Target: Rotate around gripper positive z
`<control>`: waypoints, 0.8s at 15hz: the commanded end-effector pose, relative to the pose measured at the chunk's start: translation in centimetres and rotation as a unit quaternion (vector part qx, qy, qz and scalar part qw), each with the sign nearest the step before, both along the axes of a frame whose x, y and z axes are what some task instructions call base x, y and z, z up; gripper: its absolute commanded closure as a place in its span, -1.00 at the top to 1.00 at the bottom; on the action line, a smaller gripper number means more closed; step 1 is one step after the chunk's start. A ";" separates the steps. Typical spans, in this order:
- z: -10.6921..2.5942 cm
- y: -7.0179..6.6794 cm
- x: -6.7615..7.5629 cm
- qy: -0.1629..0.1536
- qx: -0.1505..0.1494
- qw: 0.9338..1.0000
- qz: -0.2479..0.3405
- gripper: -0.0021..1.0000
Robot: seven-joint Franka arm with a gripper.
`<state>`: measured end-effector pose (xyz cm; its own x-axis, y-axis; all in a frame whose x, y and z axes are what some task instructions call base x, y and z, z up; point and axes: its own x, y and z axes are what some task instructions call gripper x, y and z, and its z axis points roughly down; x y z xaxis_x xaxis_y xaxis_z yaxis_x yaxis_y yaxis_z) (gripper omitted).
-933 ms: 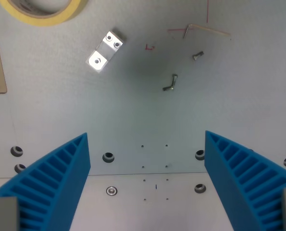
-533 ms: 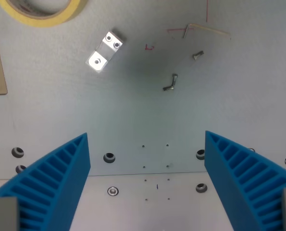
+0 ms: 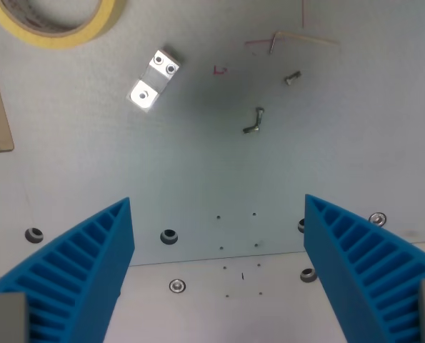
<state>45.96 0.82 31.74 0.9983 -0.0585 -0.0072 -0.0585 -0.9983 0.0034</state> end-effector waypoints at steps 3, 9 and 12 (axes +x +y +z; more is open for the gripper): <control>0.2 0.0 0.0 -0.003 0.000 0.997 -0.078 1.00; 0.2 0.0 0.0 -0.003 -0.001 0.993 -0.118 1.00; 0.2 0.0 0.0 -0.003 -0.001 0.990 -0.138 1.00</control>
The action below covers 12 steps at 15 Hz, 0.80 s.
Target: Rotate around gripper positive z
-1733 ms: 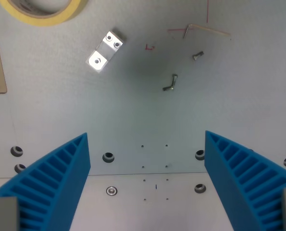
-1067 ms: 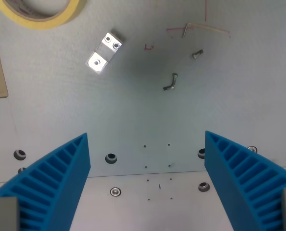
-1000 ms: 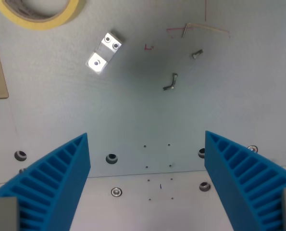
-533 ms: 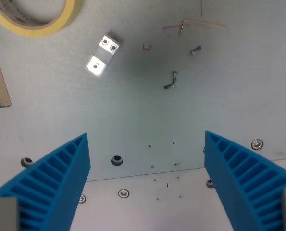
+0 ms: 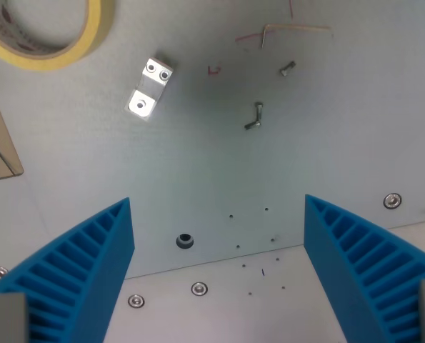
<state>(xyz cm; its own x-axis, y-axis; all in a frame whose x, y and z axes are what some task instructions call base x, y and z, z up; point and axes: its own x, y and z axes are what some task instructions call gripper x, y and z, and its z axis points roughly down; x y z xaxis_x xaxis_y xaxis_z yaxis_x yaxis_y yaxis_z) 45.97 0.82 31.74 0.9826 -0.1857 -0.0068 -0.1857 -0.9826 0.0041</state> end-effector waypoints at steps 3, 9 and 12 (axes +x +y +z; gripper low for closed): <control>0.2 0.0 0.0 -0.003 -0.001 0.996 -0.094 1.00; 0.2 0.0 0.0 -0.003 -0.001 0.991 -0.134 1.00; 0.2 0.0 0.0 -0.003 -0.001 0.988 -0.153 1.00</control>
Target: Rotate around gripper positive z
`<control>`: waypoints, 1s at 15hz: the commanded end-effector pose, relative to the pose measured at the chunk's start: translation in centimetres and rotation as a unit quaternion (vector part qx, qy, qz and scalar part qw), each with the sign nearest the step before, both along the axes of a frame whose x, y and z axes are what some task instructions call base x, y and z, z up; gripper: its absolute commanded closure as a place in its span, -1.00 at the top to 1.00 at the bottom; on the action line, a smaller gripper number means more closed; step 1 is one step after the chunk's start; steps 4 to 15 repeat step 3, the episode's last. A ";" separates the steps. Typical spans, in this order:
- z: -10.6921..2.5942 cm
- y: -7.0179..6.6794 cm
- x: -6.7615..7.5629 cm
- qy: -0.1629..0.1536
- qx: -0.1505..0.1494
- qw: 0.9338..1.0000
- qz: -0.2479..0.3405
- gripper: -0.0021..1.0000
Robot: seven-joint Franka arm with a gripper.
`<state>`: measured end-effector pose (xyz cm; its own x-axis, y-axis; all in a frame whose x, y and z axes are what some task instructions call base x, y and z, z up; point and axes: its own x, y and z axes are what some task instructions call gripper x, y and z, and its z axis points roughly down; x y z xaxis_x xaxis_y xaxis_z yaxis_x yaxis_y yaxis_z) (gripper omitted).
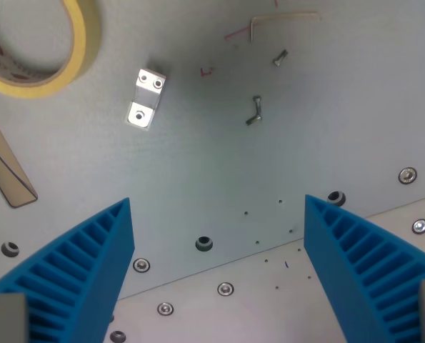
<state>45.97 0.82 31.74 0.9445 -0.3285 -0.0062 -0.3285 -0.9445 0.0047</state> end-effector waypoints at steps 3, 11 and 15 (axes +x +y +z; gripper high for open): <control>0.2 0.0 0.0 -0.003 -0.001 0.995 -0.100 1.00; 0.2 0.0 0.0 -0.003 -0.001 0.995 -0.100 1.00; 0.2 0.0 0.0 -0.003 -0.001 0.995 -0.100 1.00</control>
